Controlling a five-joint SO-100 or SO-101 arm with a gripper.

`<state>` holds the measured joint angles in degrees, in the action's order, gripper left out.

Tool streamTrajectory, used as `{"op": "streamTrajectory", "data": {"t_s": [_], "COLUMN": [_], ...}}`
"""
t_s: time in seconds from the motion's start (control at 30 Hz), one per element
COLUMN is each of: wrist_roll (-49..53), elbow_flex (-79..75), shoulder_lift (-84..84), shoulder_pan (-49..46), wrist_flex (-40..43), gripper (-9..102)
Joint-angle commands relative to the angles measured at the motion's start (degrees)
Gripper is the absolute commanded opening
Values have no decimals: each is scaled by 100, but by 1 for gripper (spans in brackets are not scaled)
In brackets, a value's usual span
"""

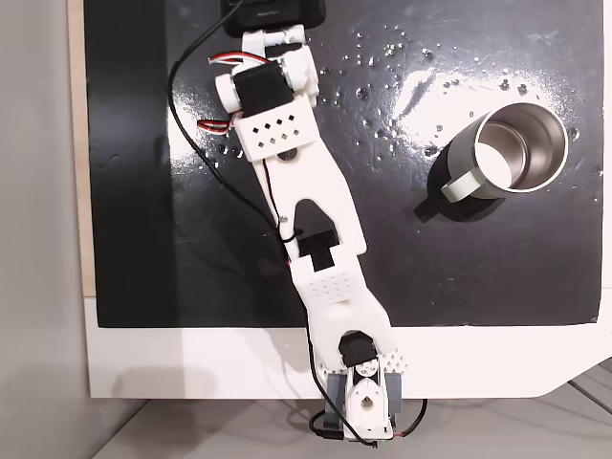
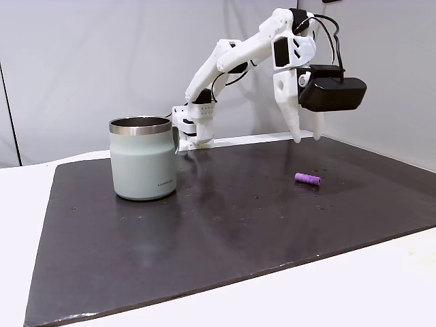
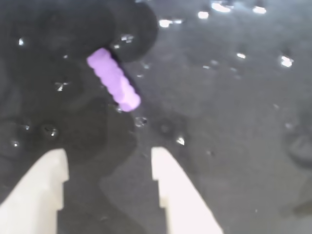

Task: Grasp a pengrip and put it in the cup.

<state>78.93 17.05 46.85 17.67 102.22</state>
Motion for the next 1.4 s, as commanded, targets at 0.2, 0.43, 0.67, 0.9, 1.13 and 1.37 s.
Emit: {"op": "streamTrajectory", "data": {"t_s": [0.2, 0.43, 0.67, 0.9, 1.13, 1.37], "wrist_roll": [264, 343, 378, 387, 272, 26], "elbow_flex": [-1406, -1898, -2004, -2496, -2848, -1925], "shoulder_lift": [-1046, -1714, -2127, -2610, -2654, -1187], "shoulder_pan": [114, 149, 185, 185, 88, -272], "wrist_flex": [9, -18, -35, -44, 44, 70], "gripper": [17, 17, 16, 6, 0, 0]}}
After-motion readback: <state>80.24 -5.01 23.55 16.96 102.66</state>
